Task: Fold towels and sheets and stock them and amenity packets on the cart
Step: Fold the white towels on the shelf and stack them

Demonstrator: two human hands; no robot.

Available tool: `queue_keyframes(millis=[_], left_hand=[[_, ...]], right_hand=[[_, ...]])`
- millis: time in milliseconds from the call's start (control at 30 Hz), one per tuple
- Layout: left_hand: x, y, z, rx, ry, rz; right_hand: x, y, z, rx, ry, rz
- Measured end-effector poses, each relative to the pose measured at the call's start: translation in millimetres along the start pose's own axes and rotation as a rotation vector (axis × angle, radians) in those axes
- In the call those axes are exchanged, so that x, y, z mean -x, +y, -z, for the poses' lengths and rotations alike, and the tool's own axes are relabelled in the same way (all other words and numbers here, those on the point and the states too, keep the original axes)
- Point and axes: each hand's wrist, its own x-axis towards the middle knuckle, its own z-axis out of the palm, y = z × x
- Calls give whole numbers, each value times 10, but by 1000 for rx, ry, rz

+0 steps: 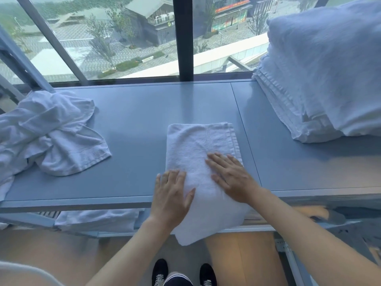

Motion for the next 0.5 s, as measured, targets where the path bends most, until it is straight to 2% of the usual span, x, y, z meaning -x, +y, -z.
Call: queue_keyframes(millis=[67, 200, 500], left_hand=[[-136, -29, 28, 28, -23, -89], [-308, -140, -2, -1, -189, -237], [18, -169, -93, -115, -172, -331]], right_hand=[[-26, 31, 34, -4, -32, 23], [-54, 20, 43, 3, -39, 26], [312, -100, -49, 19, -45, 74]])
